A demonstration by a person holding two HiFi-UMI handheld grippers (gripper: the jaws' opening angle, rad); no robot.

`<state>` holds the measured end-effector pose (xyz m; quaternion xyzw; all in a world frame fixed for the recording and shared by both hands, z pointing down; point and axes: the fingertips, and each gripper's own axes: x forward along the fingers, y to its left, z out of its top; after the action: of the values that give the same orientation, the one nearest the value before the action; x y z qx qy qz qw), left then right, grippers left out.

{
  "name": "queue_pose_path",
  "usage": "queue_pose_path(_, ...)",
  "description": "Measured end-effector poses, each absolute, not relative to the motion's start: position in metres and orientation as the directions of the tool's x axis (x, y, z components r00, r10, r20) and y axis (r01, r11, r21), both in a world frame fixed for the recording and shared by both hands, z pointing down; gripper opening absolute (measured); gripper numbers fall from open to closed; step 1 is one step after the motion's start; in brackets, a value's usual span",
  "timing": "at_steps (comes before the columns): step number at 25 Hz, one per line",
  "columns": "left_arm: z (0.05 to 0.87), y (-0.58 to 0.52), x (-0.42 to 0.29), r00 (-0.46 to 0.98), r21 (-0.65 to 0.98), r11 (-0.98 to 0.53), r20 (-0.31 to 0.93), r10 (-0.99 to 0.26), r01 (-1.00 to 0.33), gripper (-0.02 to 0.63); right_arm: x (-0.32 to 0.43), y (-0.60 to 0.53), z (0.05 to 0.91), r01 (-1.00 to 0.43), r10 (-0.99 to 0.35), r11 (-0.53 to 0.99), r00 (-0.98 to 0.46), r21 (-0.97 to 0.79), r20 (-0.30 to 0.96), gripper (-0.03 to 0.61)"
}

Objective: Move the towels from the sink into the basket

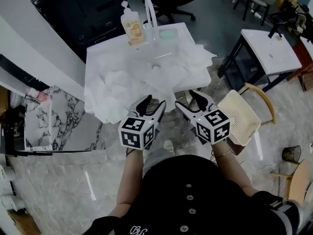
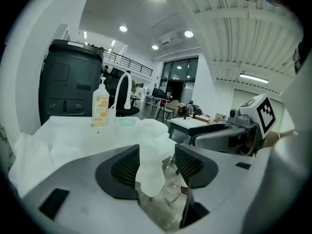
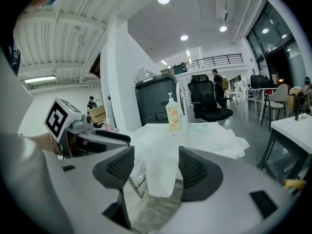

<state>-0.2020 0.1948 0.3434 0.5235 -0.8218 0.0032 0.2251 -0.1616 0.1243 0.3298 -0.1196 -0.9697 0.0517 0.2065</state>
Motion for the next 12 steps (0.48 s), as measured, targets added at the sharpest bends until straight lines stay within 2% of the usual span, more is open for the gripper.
queue_pose_path(12,0.347,0.183,-0.271,-0.311,0.183,0.407,0.396,-0.864,-0.895,0.206,-0.228,0.106,0.335,0.154,0.195,0.979,-0.901,-0.134,0.388,0.278)
